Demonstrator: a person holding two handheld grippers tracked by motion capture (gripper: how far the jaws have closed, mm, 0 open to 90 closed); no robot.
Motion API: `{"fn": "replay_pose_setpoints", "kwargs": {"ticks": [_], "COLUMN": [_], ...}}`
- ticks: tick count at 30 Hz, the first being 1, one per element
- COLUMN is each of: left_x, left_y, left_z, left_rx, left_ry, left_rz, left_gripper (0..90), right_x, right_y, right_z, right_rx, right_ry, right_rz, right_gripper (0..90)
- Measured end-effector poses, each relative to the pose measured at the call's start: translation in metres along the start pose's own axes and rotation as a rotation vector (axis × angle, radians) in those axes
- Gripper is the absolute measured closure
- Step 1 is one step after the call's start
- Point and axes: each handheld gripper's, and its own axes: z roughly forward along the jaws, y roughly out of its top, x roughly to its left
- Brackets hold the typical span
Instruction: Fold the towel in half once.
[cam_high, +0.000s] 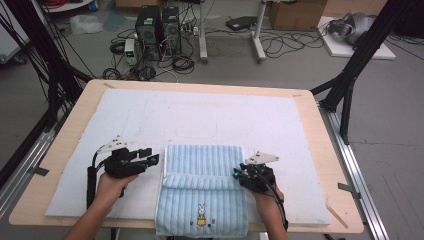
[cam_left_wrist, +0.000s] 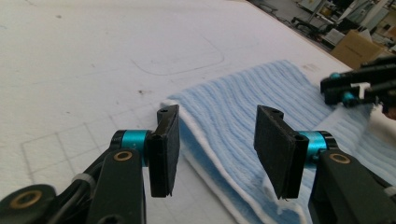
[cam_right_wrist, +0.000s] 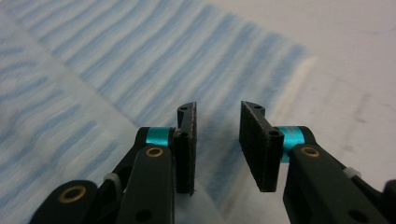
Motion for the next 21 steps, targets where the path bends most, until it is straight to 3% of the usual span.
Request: {"fn": "replay_pose_setpoints", "kwargs": {"ticks": [6,9,11,13,16,18,21], "left_x": [0.012,0.014,0.015,0.017,0.019,0.020,0.020], "left_y": [0.006,0.008,0.008,0.007,0.006,0.005,0.004], "left_z": [0.008,0.015,0.021,0.027,0.037,0.044,0.054], "left_rx": [0.008,0.025,0.039,0.052,0.082,0.110,0.151], "left_ry": [0.019,0.028,0.034,0.043,0.063,0.071,0.066], "left_rz": [-0.020,-0.011,-0.008,-0.017,-0.034,-0.037,-0.033], "left_gripper": [49.8,48.5,48.2,46.7,42.1,39.2,38.5], "right_x": [0.028,0.035,0.034,0.028,0.008,-0.005,-0.018], "right_y": [-0.013,-0.017,-0.017,-0.013,-0.002,0.005,0.013], "right_z": [-0.013,-0.021,-0.026,-0.030,-0.029,-0.020,0.000], "right_rx": [0.028,0.041,0.012,-0.040,-0.118,-0.119,-0.073], "right_ry": [0.098,0.153,0.196,0.155,0.029,-0.023,-0.075], "right_rz": [-0.150,-0.198,-0.194,-0.176,-0.091,-0.046,0.008], "right_gripper": [68.5,67.3,64.5,57.1,54.5,53.4,48.1]}}
